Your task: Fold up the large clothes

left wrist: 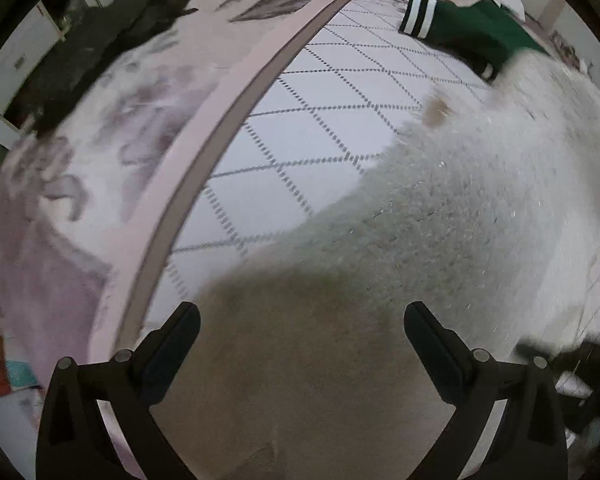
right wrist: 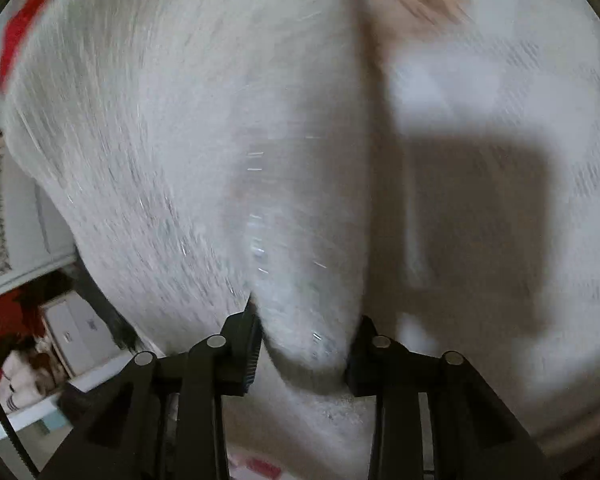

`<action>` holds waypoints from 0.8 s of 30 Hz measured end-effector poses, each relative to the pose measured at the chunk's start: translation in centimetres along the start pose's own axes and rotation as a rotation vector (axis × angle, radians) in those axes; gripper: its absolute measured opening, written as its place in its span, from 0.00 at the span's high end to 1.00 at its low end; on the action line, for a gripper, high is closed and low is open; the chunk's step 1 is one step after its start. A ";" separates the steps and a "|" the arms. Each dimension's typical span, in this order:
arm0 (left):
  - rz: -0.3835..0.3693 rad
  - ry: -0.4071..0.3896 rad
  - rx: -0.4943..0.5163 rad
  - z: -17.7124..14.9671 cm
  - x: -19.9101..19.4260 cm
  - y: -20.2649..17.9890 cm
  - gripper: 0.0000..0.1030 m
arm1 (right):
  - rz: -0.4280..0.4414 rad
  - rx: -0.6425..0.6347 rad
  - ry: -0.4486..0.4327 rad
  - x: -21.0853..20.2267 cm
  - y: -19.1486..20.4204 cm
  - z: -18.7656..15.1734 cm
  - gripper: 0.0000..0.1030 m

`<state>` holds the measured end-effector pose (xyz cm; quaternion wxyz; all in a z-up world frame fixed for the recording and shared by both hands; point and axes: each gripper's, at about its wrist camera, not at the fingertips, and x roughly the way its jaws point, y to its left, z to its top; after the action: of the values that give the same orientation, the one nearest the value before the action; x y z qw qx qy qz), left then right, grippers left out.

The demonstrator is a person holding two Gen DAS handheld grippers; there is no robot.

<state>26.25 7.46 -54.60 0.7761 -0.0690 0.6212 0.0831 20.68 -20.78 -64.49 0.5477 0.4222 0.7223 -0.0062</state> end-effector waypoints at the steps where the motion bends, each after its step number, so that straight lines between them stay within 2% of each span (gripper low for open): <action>1: 0.006 0.001 0.003 -0.6 -0.5 0.0 0.00 | -0.037 -0.034 0.092 0.8 -0.2 -0.8 0.52; 2: 0.015 0.006 0.007 -1.2 -1.0 -0.1 0.00 | -0.072 -0.060 0.195 1.4 -0.6 -1.8 0.52; 3: 0.022 0.010 0.008 -1.8 -1.4 0.4 0.00 | -0.080 -0.078 0.262 1.2 -1.0 -2.6 0.52; 4: 0.023 0.017 0.008 -2.2 -1.5 0.0 0.00 | -0.089 -0.094 0.283 0.5 -1.2 -2.9 0.52; 6: 0.016 0.029 -0.009 -2.0 -0.7 -1.1 0.00 | -0.143 -0.181 0.256 -2.8 -0.8 -3.0 0.51; 7: 0.010 0.034 -0.027 -2.1 -0.6 -1.6 0.00 | -0.161 -0.229 0.215 -4.9 -0.2 -2.6 0.51; 11: 0.007 0.023 -0.100 -0.9 0.6 -3.2 0.00 | -0.178 -0.352 0.048 -9.7 5.0 1.4 0.51; 14: 0.012 0.056 -0.132 0.0 2.8 -3.8 0.00 | -0.177 -0.487 -0.073 -10.1 10.8 6.1 0.51; 16: 0.013 0.081 -0.156 0.3 4.4 -3.5 0.00 | -0.221 -0.527 -0.170 -8.4 13.1 10.4 0.52; 17: -0.003 0.078 -0.172 0.4 4.9 -3.2 0.00 | -0.222 -0.501 -0.172 -7.4 12.8 12.0 0.56; 19: -0.024 0.055 -0.179 0.6 4.9 -2.8 0.00 | -0.213 -0.365 -0.074 -3.3 11.2 16.3 0.57; 21: -0.035 0.039 -0.177 0.7 4.8 -2.7 0.00 | -0.186 -0.329 -0.086 -2.5 10.9 16.6 0.57; 24: -0.029 0.044 -0.186 0.7 4.7 -2.6 0.00 | -0.200 -0.381 -0.033 -4.9 11.0 16.1 0.55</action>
<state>28.45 5.31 -59.06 0.7536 -0.1516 0.6268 0.1277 40.29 -24.25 -62.02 0.6262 0.2370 0.7395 0.0692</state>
